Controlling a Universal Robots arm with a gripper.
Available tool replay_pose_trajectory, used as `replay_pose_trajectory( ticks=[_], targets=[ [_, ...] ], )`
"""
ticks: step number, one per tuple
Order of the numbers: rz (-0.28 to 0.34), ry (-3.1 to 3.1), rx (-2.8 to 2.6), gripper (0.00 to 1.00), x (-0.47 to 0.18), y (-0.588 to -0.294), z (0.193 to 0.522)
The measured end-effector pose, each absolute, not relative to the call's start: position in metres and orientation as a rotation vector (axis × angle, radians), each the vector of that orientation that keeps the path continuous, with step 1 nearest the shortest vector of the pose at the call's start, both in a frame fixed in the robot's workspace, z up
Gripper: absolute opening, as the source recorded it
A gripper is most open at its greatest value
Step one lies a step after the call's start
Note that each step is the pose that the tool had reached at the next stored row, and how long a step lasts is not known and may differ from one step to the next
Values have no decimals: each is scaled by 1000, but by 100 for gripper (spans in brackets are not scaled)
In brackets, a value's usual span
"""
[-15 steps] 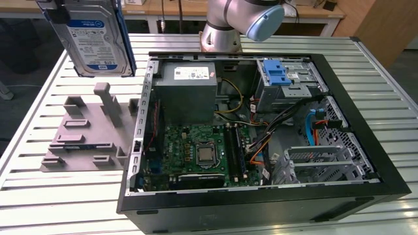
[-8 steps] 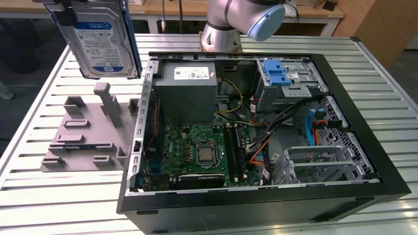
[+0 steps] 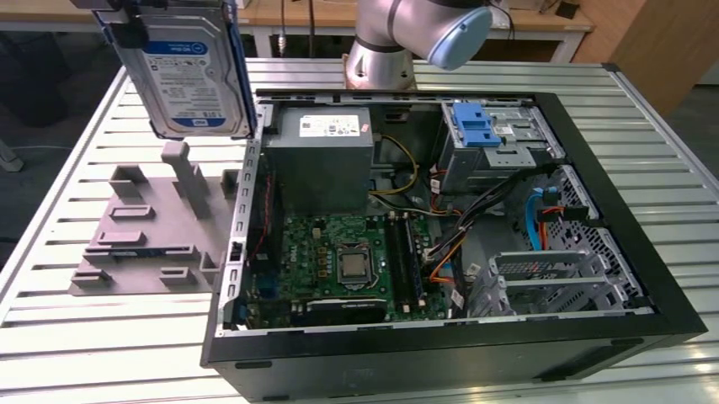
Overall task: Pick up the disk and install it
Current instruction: 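Pick up the disk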
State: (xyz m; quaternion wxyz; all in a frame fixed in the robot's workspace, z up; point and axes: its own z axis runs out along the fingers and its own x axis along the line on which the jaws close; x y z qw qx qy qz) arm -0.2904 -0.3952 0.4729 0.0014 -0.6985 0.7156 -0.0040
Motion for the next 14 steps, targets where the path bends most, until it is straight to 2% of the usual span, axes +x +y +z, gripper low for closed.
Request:
replay_pose_trajectory(
  ticks=[14],
  targets=[
    [-8,2248,-2195,36,-263,-405,473]
  ],
)
